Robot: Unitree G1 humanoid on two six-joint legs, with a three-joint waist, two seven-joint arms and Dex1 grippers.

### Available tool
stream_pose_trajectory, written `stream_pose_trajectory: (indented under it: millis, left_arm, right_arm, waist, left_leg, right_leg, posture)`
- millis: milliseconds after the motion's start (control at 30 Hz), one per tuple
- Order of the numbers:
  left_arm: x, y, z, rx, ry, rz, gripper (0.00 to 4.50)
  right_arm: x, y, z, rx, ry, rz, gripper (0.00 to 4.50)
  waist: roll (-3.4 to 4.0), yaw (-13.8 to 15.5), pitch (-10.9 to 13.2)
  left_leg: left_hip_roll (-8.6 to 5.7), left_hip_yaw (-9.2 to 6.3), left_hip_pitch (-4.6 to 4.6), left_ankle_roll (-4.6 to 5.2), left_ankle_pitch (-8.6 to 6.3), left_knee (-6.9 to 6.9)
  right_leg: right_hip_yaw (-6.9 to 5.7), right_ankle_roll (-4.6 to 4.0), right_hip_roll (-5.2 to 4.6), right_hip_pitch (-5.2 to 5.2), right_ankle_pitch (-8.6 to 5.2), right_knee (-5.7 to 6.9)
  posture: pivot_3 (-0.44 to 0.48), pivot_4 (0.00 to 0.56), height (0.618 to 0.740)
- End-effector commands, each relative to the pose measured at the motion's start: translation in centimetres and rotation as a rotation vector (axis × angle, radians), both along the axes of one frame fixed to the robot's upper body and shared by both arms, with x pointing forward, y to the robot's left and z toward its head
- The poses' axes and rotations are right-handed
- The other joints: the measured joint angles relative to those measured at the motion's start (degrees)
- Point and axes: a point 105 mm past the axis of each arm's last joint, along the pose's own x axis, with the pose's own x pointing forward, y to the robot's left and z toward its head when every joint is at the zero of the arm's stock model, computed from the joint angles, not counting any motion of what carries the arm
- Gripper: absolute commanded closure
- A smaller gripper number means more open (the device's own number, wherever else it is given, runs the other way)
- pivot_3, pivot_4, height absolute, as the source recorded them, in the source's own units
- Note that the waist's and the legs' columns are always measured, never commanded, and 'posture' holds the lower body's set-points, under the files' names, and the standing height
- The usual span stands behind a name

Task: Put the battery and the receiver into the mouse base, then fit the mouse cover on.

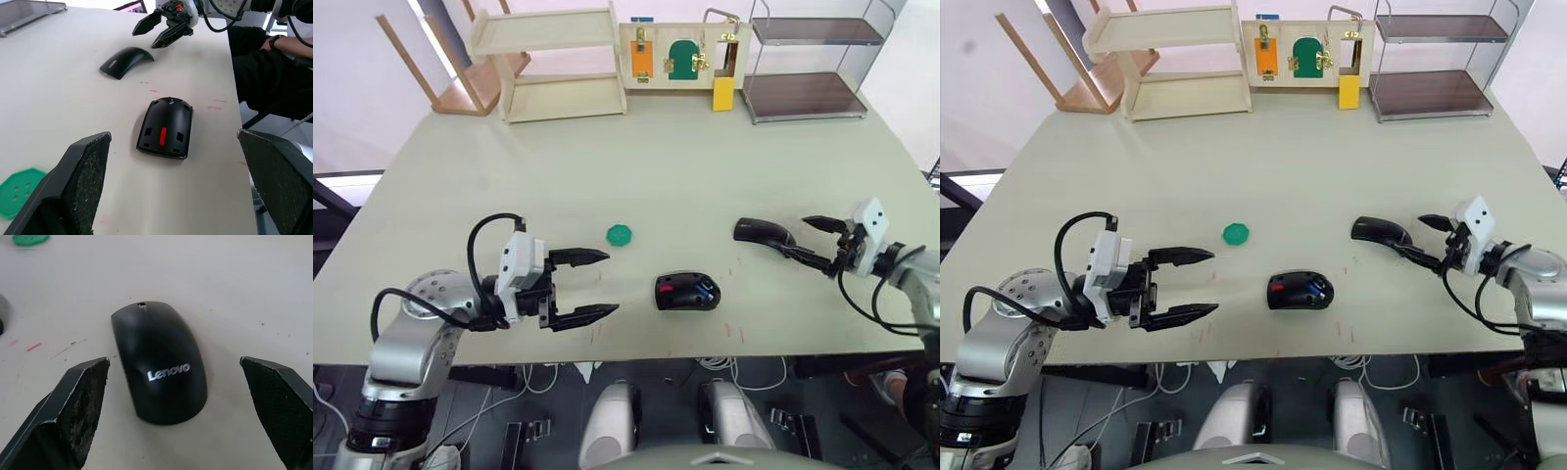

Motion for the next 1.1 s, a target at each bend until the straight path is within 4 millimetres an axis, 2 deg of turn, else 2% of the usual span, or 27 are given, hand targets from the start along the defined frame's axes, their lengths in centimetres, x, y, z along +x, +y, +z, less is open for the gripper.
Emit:
stream_pose_trajectory:
  millis: [33, 267, 967, 1067, 1100]
  left_arm:
    - [-0.6, -0.3, 1.4, -0.021, -0.066, -0.008, 0.10]
    - [-1.1, -0.4, 1.5, -0.026, -0.068, -0.003, 0.10]
    - [-1.2, -0.5, 0.7, 0.004, -0.056, -0.012, 0.10]
    - [-1.2, -0.3, 0.4, 0.024, -0.057, -0.015, 0.00]
    - [-1.2, -0.3, 0.2, 0.030, -0.057, -0.016, 0.00]
  right_arm:
    - [0.4, -0.8, 0.5, -0.080, 0.019, 0.051, 0.00]
    - [0.8, -0.5, 0.4, -0.154, 0.096, 0.159, 0.00]
    - [1.8, 0.4, 0.2, -0.163, 0.095, 0.148, 0.00]
    - [1.8, 0.5, 0.3, -0.163, 0.093, 0.152, 0.88]
    - [1.9, 0.6, 0.4, -0.163, 0.092, 0.154, 0.88]
  waist:
    - [-0.08, 0.10, 0.05]
    - [-0.11, -0.18, 0.20]
    - [-0.12, -0.15, 0.22]
    - [-0.12, -0.15, 0.22]
    - [-0.12, -0.15, 0.22]
  left_leg:
    - [0.00, -0.01, -0.01, 0.00, 0.00, 0.00]
    - [0.02, 0.08, -0.01, 0.00, 0.00, -0.02]
    - [0.02, 0.17, 0.00, 0.00, 0.00, -0.03]
    - [0.02, 0.17, 0.00, 0.00, 0.00, -0.03]
    - [0.02, 0.17, 0.00, 0.00, 0.00, -0.03]
  right_leg:
    - [-0.01, 0.00, 0.00, 0.00, 0.00, -0.01]
    - [0.05, 0.01, 0.00, -0.02, 0.01, -0.03]
    - [0.12, 0.01, 0.00, -0.05, 0.01, -0.01]
    - [0.12, 0.01, 0.00, -0.05, 0.01, -0.01]
    - [0.12, 0.01, 0.00, -0.05, 0.01, -0.01]
  posture:
    - [0.000, 0.150, 0.740]
    - [0.000, 0.150, 0.740]
    - [0.000, 0.150, 0.740]
    - [0.000, 0.150, 0.740]
    - [0.000, 0.150, 0.740]
